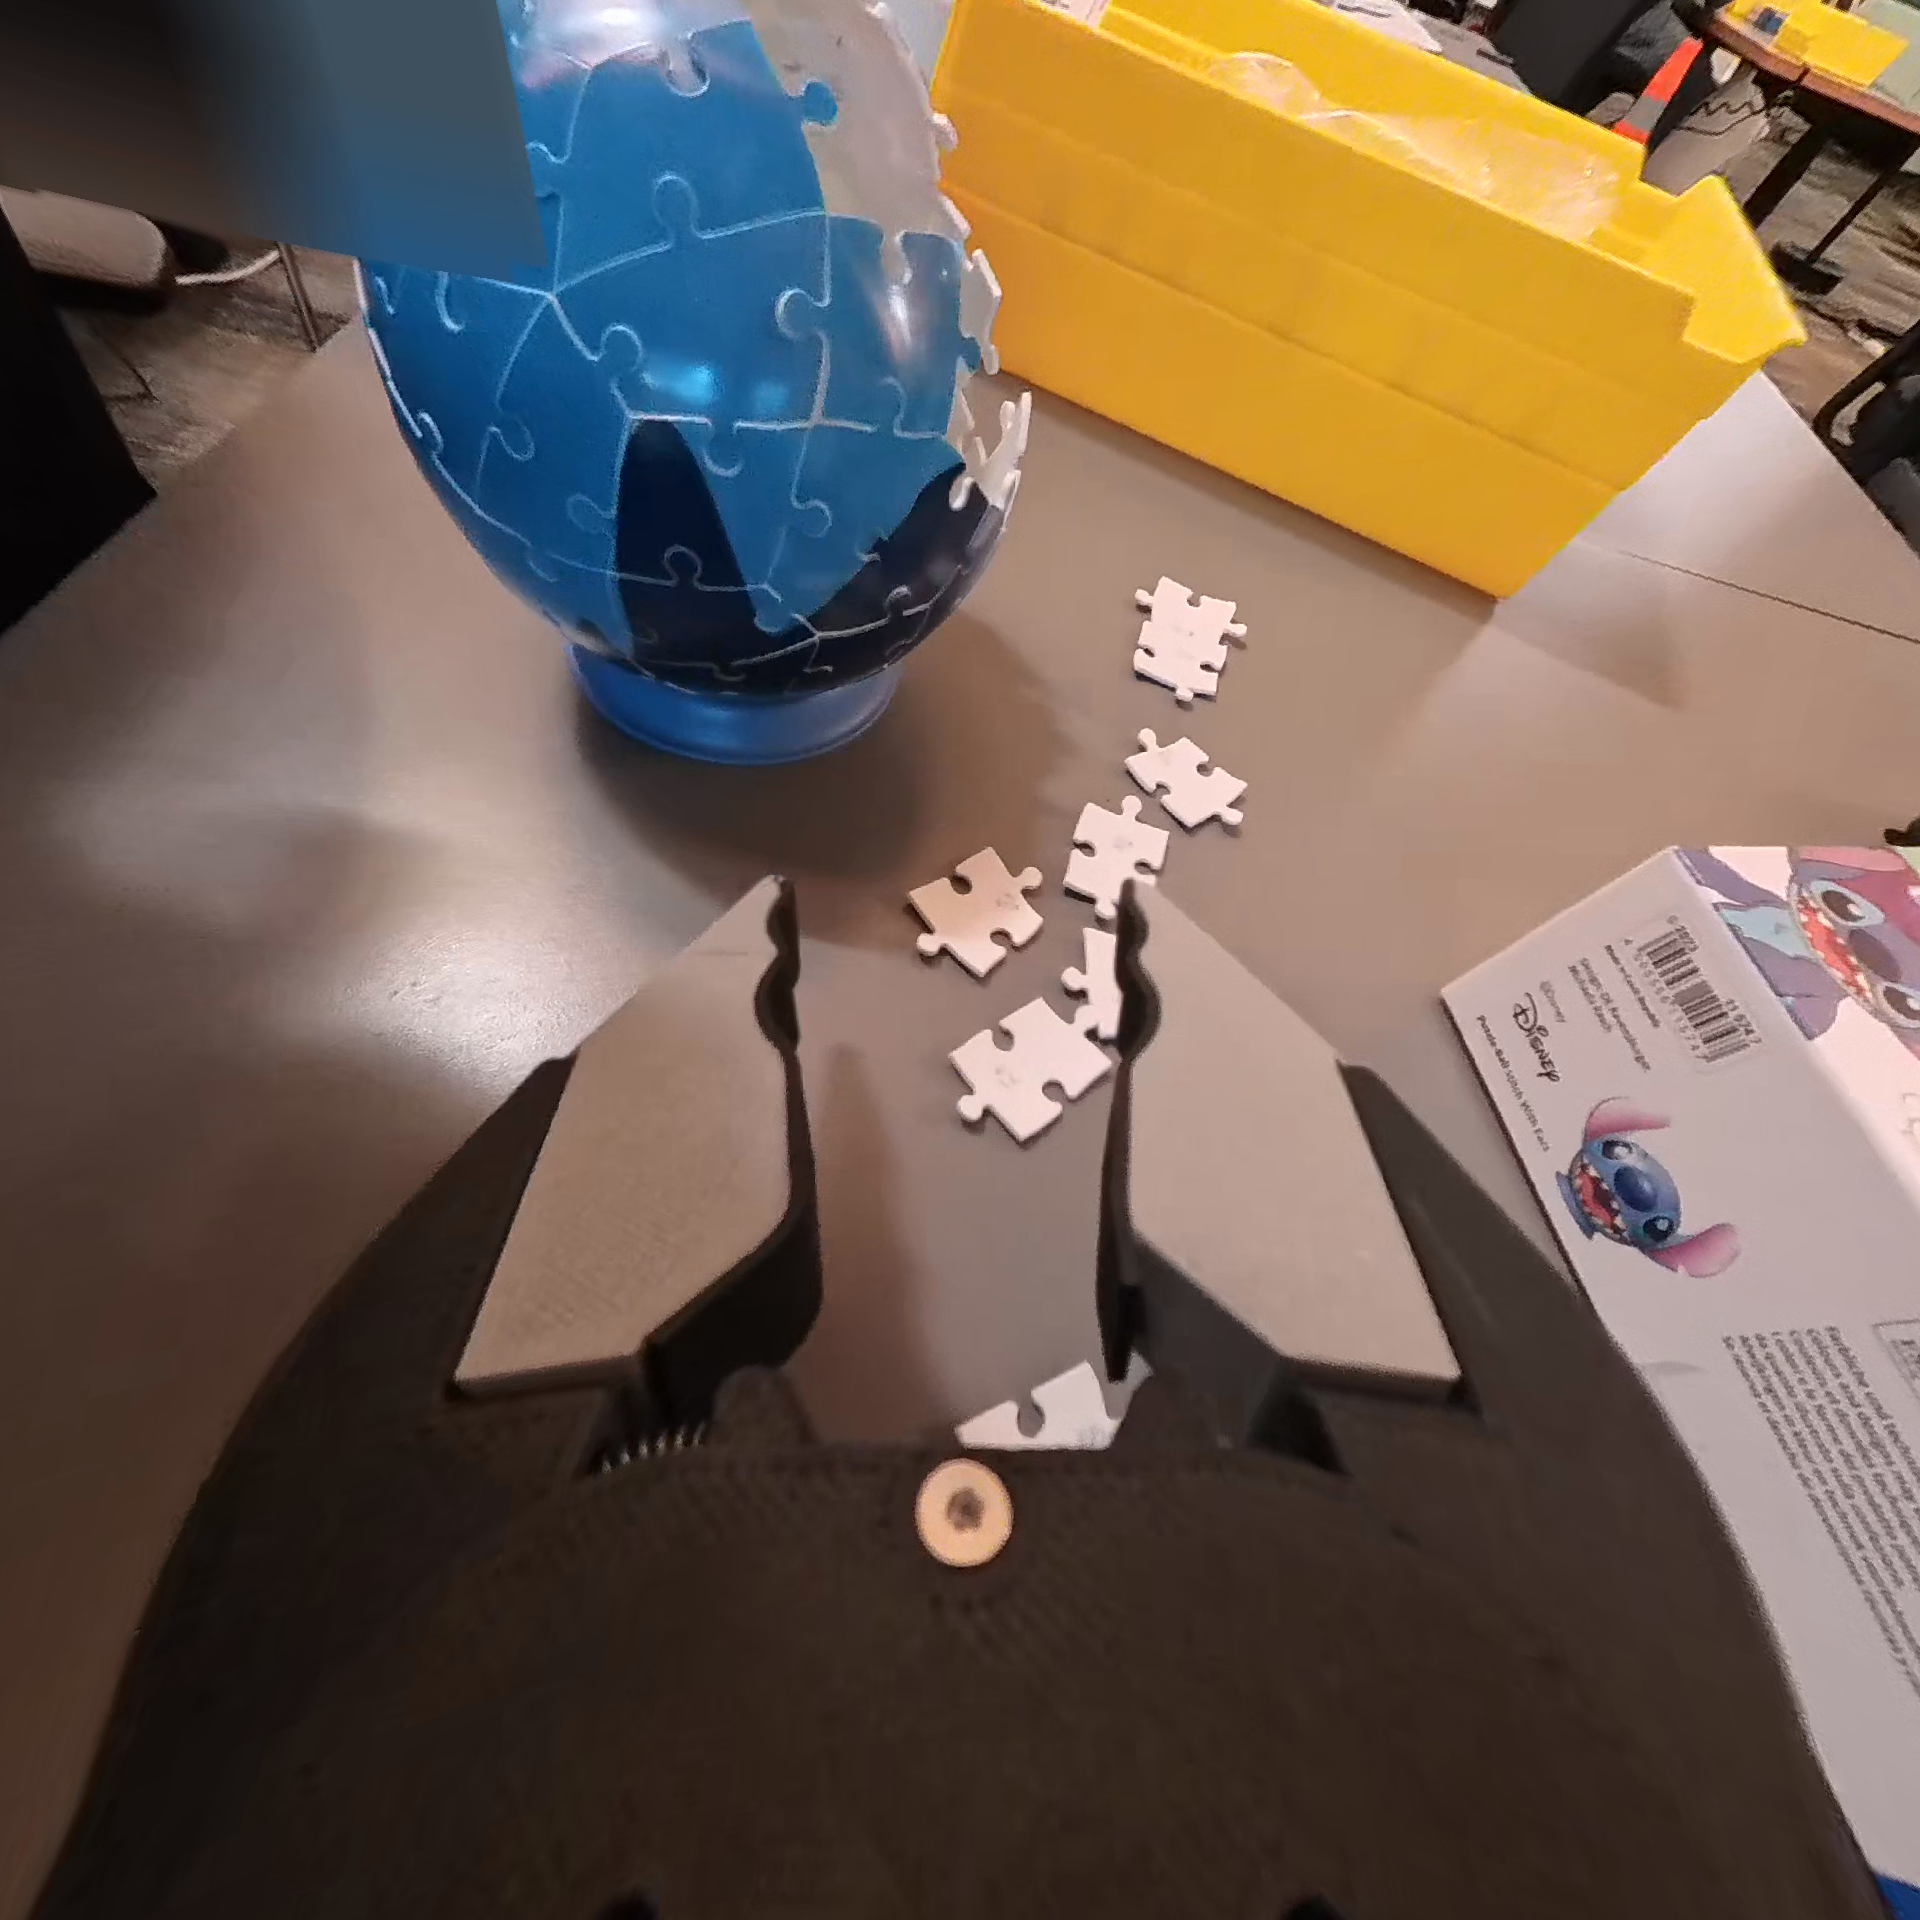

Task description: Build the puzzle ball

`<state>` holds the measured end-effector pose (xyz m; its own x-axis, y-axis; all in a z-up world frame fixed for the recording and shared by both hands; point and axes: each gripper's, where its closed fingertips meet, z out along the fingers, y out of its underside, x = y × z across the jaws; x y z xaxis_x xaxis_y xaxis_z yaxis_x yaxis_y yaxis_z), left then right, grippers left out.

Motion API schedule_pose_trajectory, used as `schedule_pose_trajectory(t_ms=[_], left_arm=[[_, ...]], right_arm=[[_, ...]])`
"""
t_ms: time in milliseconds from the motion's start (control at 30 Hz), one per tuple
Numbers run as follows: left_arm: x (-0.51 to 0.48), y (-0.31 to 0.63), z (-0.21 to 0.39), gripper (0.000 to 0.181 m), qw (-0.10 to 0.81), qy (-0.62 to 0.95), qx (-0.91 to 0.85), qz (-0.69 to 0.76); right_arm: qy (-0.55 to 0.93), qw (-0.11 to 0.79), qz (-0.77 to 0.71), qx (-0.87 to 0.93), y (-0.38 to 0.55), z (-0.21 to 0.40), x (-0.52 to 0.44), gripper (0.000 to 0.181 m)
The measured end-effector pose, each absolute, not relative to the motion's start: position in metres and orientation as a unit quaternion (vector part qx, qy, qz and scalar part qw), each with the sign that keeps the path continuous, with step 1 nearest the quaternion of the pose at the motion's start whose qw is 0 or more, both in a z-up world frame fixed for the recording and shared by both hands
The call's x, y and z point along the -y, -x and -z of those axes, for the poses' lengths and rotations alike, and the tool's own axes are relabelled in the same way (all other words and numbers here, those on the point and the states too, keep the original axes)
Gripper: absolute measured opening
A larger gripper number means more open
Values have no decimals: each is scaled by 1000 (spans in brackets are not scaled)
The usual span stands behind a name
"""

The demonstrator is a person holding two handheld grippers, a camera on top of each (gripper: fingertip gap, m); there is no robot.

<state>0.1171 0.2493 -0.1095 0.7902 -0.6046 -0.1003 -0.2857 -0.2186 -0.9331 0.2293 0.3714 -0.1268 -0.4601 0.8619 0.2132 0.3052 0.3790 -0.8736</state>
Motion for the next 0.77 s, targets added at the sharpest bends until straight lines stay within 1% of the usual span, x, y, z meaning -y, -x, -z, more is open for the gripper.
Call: schedule_pose_trajectory(t_ms=[67, 167, 300, 567, 767], left_arm=[[-250, -116, 110, 78, 553, 769, -286, 147], [-251, -115, 110, 80, 553, 770, -283, 146], [-251, -115, 108, 81, 560, 767, -283, 137], [-251, -107, 98, 82, 593, 752, -260, 120], [-255, -94, 88, 78, 623, 742, -221, 111]], right_arm=[[395, 348, -406, 747, -227, 125, -374, 57], [398, 334, -425, 741, -226, 122, -374, 60], [383, 348, -453, 726, -228, 112, -371, 62], [371, 373, -462, 714, -229, 104, -370, 66], [394, 382, -519, 655, -229, 84, -389, 65]])
